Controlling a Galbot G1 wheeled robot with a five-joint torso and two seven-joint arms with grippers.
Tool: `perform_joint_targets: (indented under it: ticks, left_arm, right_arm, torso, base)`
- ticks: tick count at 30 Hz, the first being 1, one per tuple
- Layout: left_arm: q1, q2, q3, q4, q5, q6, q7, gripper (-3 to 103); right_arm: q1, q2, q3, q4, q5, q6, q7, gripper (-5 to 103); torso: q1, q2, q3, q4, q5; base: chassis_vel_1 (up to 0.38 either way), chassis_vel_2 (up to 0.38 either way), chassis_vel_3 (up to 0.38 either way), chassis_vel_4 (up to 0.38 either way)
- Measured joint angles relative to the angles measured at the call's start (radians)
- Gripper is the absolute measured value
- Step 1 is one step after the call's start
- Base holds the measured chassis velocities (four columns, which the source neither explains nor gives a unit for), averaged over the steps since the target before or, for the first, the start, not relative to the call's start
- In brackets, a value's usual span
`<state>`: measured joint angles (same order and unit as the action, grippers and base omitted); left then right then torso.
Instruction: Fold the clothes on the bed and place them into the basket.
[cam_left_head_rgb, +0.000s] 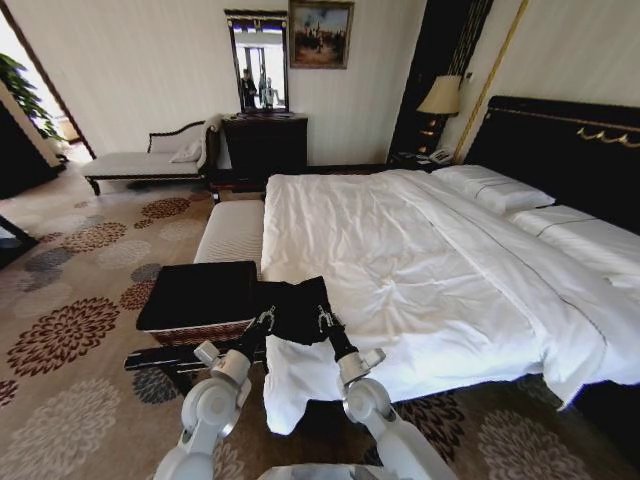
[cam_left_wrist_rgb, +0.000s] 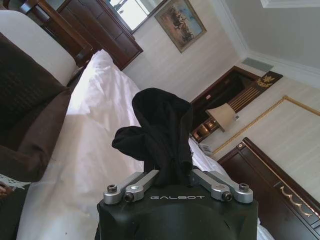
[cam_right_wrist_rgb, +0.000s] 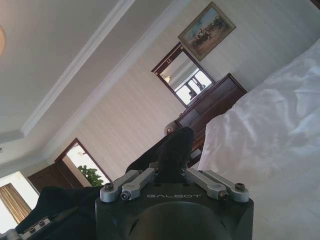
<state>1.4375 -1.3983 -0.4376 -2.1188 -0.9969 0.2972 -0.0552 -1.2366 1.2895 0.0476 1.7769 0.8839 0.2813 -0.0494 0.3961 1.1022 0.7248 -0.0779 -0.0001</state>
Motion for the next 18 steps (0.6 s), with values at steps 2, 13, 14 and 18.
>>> perform_joint_targets:
  ticks: [2,13,14,18]
  left_arm:
    - [0.000,0.002,-0.002,0.000,-0.001,-0.001,0.001,9]
    - [0.002,-0.004,-0.008,-0.001,-0.001,-0.005,0.003,9]
    - [0.003,-0.006,-0.008,-0.001,0.000,-0.005,0.004,9]
    - [0.006,-0.008,-0.007,-0.001,0.003,-0.006,0.005,9]
  right_arm:
    - [0.002,0.003,-0.001,-0.003,-0.002,0.000,-0.001,9]
    - [0.005,0.010,-0.006,-0.016,-0.012,0.001,-0.005,9]
    - [0.005,0.010,-0.007,-0.018,-0.013,0.002,-0.006,9]
    - [0.003,0.013,-0.009,-0.023,-0.017,0.007,-0.007,9]
  torso:
    - [0.000,0.000,0.000,0.0000,0.0000]
    - [0.000,0.000,0.000,0.0000,0.0000]
    - [0.000,0.000,0.000,0.0000,0.0000]
    - [0.000,0.000,0.000,0.0000,0.0001]
  base:
    - [0.121,0.123,-0.125,-0.125]
    - [0.130,0.126,-0.125,-0.130]
    - [0.109,0.140,-0.129,-0.135]
    - [0.120,0.129,-0.127,-0.125]
